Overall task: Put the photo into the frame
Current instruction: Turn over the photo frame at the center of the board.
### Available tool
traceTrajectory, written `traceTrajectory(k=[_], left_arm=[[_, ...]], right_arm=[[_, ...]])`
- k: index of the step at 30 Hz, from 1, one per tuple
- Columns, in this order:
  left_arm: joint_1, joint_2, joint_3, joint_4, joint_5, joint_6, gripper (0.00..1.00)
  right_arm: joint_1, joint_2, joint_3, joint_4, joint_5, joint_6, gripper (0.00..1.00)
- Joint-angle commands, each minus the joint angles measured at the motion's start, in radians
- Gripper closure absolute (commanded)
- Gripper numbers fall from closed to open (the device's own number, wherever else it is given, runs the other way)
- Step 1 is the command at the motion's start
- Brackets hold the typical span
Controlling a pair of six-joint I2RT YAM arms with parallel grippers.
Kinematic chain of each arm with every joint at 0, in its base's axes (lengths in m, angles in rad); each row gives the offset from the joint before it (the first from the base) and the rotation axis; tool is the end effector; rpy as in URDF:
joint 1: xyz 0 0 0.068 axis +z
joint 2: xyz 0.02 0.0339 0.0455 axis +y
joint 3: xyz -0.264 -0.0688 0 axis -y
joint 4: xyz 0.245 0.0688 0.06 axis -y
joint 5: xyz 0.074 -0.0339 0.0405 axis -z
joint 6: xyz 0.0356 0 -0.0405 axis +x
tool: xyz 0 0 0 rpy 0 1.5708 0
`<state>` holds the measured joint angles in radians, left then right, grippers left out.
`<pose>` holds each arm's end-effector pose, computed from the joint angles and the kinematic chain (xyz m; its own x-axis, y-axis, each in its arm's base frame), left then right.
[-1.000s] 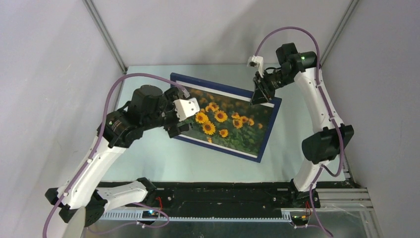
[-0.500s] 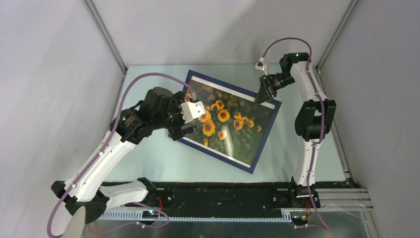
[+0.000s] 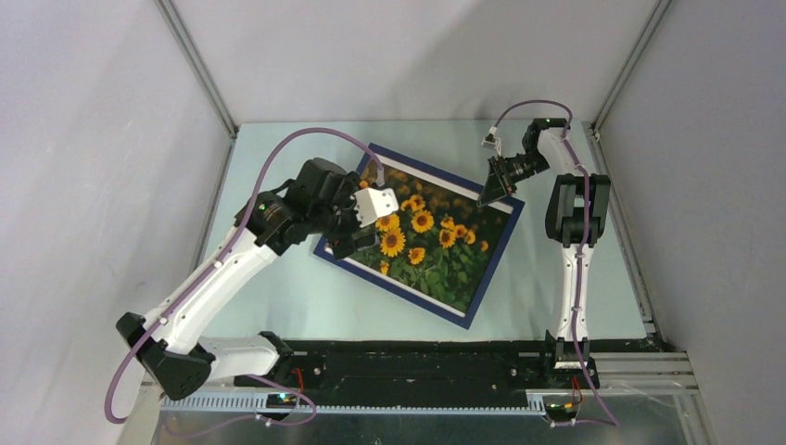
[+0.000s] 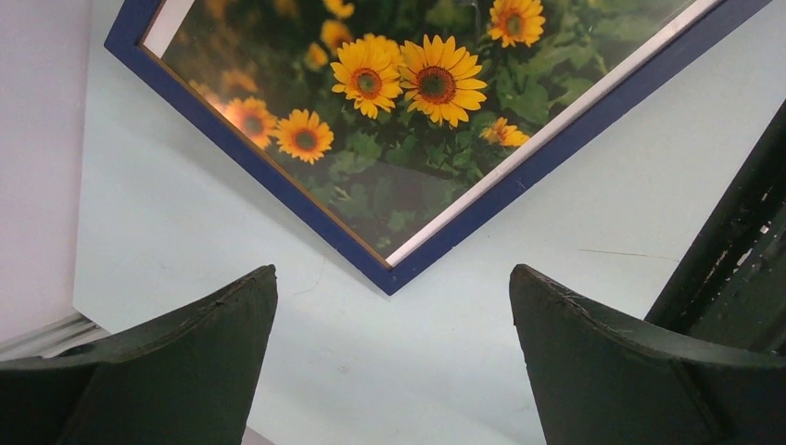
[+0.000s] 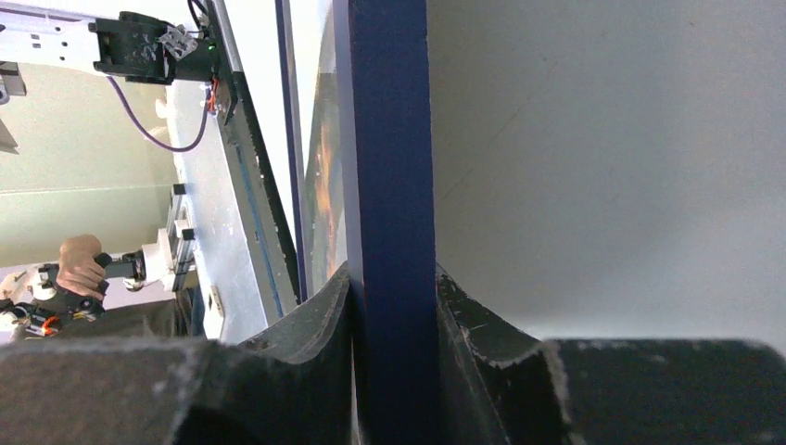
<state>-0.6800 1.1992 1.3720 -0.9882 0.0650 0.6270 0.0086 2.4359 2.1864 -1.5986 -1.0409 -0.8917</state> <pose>0.1776 -0.1466 0.3810 -0.0699 0.8095 -0.5829 0.8683 0.3371 0.3639 0.4477 0.0346 0.1939 -0.7845 -0.4001 -0.4738 -0.6028 0.3123 0.7343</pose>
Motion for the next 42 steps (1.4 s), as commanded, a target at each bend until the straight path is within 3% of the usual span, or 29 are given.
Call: traceTrajectory(k=[1, 24, 32, 35, 42], left_arm=[[0.005, 0.018, 0.021, 0.029, 0.024, -0.018, 0.0], [0.014, 0.058, -0.005, 0.051, 0.041, -0.04, 0.0], [0.013, 0.066, -0.008, 0.052, 0.039, -0.041, 0.0], [0.014, 0.067, -0.011, 0.052, 0.039, -0.041, 0.0], [0.013, 0.063, -0.014, 0.053, 0.021, -0.046, 0.0]], right_arm=[[0.0, 0.01, 0.055, 0.054, 0.159, -0.021, 0.76], [-0.048, 0.056, -0.003, 0.131, 0.309, 0.034, 0.56], [-0.054, 0.058, -0.01, 0.191, 0.379, 0.083, 0.36], [-0.056, 0.056, -0.005, 0.209, 0.398, 0.1, 0.04], [-0.07, -0.013, -0.042, 0.235, 0.417, 0.129, 0.01]])
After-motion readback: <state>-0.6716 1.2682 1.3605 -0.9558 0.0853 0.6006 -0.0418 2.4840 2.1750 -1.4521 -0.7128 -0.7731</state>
